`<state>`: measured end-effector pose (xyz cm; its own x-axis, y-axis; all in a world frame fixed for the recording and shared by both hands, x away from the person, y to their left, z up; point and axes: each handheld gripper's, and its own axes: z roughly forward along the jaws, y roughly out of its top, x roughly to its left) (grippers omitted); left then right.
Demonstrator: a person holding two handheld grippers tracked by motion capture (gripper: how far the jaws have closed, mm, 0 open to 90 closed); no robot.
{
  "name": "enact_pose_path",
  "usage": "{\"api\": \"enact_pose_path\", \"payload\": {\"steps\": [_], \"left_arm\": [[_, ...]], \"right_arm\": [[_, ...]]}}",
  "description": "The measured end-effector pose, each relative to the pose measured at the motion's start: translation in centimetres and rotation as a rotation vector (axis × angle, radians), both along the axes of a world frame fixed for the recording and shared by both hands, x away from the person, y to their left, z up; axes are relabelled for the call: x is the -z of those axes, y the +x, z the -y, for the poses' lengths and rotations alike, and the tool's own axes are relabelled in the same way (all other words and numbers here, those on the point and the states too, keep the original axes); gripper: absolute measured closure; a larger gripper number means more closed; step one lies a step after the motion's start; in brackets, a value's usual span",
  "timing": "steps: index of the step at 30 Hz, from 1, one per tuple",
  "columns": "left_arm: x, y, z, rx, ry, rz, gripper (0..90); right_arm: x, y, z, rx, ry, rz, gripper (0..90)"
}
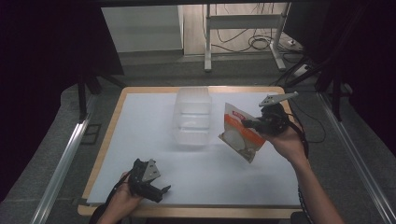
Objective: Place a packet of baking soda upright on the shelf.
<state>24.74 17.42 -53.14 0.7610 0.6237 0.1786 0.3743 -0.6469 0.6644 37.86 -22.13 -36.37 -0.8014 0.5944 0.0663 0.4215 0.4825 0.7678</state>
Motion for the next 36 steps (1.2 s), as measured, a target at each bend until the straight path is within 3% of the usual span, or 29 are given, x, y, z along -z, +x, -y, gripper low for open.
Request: {"api": "enact_pose_path", "payload": {"steps": [14, 36], "left_arm": [[0.0, 0.0, -0.1, -0.003, -0.009, -0.004, 0.0], [-0.1, 0.0, -0.3, -0.011, -0.031, -0.003, 0.0]], "right_arm": [[-1.4, 1.8, -0.9, 0.011, 0.013, 0.024, 88.7], [-3.3, 4.6, -4.9, -0.020, 0.032, 0.054, 88.7]]}}
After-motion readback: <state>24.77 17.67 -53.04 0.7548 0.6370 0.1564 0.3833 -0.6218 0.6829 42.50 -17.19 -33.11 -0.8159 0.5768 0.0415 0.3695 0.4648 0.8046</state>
